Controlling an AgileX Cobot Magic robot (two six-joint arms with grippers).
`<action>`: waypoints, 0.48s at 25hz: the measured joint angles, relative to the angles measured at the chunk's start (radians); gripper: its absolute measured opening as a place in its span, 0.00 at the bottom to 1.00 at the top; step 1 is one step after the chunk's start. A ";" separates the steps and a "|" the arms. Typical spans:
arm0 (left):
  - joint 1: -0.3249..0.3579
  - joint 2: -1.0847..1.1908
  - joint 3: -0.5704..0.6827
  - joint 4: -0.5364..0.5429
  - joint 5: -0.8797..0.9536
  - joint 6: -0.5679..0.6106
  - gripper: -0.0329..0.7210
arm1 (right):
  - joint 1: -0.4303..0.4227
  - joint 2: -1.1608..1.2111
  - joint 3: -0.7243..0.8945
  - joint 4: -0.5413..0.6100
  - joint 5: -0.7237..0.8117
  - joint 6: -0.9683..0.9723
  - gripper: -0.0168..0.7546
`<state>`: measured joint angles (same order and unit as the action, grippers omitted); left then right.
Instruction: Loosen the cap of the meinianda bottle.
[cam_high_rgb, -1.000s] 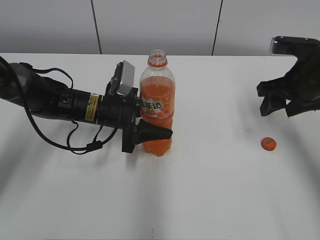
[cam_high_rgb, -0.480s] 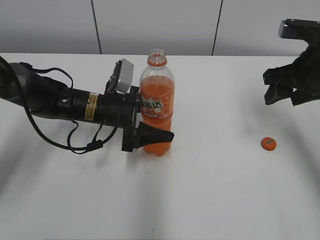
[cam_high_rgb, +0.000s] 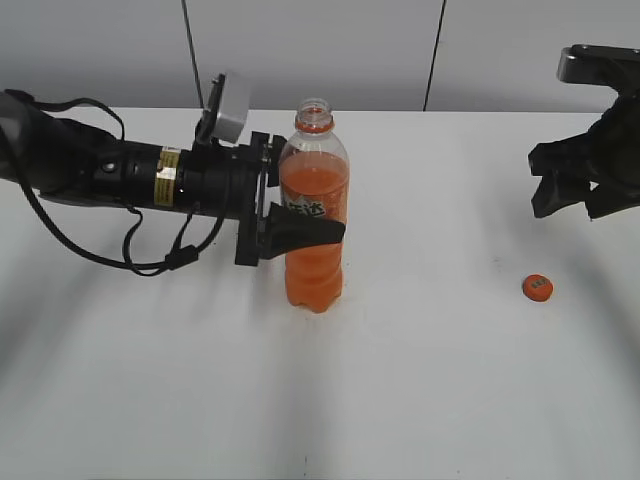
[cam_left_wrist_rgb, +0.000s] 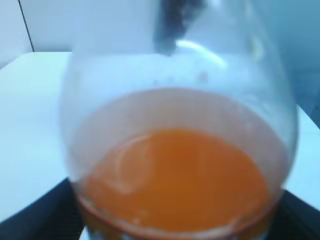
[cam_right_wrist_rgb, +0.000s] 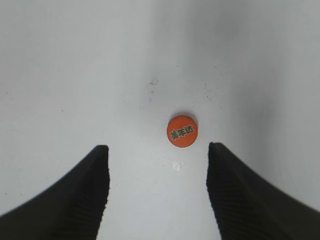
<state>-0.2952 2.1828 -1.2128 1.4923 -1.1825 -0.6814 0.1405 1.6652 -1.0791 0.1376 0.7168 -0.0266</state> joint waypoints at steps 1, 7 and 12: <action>0.007 -0.014 0.000 0.001 -0.003 -0.012 0.78 | 0.000 -0.003 0.000 0.000 0.002 0.000 0.62; 0.018 -0.092 0.000 0.019 -0.018 -0.068 0.78 | 0.000 -0.042 -0.008 -0.009 0.029 0.000 0.62; 0.018 -0.161 0.000 0.038 -0.022 -0.125 0.78 | 0.000 -0.072 -0.049 -0.012 0.065 -0.001 0.62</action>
<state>-0.2774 2.0220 -1.2128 1.5302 -1.2046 -0.8065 0.1405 1.5936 -1.1282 0.1260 0.7814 -0.0273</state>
